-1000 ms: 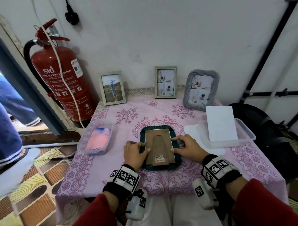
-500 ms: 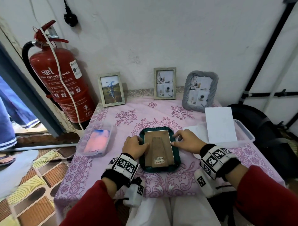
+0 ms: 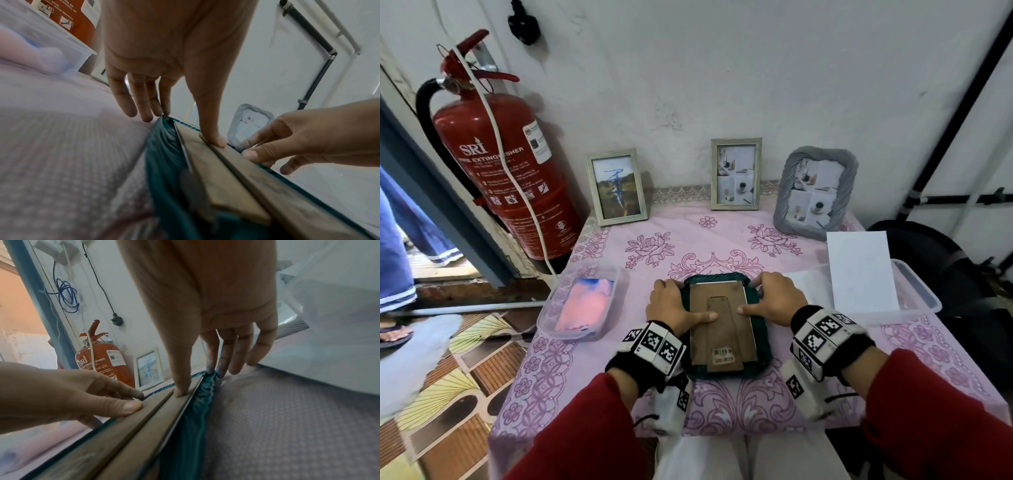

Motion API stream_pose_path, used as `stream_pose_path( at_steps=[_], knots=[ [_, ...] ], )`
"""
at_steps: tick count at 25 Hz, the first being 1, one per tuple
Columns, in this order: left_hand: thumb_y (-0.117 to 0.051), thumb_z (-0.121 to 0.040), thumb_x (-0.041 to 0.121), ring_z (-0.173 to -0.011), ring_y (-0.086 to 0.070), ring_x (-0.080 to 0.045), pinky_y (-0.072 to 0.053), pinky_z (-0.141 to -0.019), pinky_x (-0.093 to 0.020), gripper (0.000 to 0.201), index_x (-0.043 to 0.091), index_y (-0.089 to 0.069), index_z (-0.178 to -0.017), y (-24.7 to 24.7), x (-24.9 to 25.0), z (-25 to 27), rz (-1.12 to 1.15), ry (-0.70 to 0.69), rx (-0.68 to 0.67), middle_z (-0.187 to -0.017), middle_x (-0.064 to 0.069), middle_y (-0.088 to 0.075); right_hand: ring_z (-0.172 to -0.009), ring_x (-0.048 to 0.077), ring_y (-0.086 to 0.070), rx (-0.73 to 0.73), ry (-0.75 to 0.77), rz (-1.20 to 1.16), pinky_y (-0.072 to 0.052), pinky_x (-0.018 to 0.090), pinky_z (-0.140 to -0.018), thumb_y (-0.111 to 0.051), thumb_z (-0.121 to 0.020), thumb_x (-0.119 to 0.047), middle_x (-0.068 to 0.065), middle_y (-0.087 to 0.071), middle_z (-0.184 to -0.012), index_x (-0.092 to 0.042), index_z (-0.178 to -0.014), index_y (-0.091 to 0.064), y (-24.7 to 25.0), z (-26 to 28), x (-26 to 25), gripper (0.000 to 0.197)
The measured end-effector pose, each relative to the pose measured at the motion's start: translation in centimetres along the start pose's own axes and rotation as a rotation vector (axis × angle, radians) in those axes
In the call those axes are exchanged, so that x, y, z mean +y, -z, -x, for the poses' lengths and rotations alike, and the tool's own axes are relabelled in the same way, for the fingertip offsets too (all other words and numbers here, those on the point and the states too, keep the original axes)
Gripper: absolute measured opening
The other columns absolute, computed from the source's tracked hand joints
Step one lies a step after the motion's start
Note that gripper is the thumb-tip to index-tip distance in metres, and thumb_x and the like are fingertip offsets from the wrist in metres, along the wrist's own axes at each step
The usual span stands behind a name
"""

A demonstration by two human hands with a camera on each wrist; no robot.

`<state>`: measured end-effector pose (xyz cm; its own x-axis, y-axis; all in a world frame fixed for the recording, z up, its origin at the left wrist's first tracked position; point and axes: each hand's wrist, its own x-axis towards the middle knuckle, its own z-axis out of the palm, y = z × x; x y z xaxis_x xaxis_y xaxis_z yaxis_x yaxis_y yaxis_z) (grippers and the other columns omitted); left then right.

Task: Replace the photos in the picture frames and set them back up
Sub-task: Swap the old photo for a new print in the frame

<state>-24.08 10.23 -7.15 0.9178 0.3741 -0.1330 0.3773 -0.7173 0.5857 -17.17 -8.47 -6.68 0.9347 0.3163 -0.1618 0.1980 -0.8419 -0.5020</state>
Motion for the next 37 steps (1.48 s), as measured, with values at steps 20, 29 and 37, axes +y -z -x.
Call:
stream_pose_path(
  at_steps=[20,29,37],
  knots=[
    [-0.083,-0.062,0.041,-0.124,-0.039,-0.022,-0.035,-0.107,-0.038,0.081,0.016,-0.044,-0.129,-1.3,-0.7,0.4,0.147,0.007,-0.003,-0.127,-0.007,-0.037,-0.09,0.013,-0.044,0.031,0.063,-0.17,-0.046,0.041,-0.092,-0.079,-0.072,-0.03,-0.001,-0.041,-0.103,-0.011,-0.122,-0.051,-1.2,0.4,1.1,0.061],
    [-0.081,-0.064,0.044,-0.123,-0.038,-0.025,-0.036,-0.106,-0.039,0.082,0.018,-0.042,-0.131,-1.0,-0.6,0.3,0.115,0.01,-0.03,-0.127,-0.007,-0.035,-0.08,0.013,-0.047,0.025,0.037,-0.201,-0.043,0.046,-0.096,-0.077,-0.073,-0.032,-0.001,-0.039,-0.101,-0.022,-0.127,-0.054,-1.4,0.6,1.1,0.059],
    [-0.081,-0.064,0.044,-0.123,-0.039,-0.026,-0.036,-0.106,-0.041,0.081,0.018,-0.043,-0.13,-0.9,-0.7,0.3,0.103,0.005,-0.038,-0.127,-0.008,-0.035,-0.09,0.014,-0.044,-0.004,0.037,-0.134,-0.041,0.048,-0.099,-0.072,-0.078,-0.035,-0.002,-0.036,-0.104,-0.023,-0.13,-0.049,-1.2,0.9,0.9,0.058]
  ],
)
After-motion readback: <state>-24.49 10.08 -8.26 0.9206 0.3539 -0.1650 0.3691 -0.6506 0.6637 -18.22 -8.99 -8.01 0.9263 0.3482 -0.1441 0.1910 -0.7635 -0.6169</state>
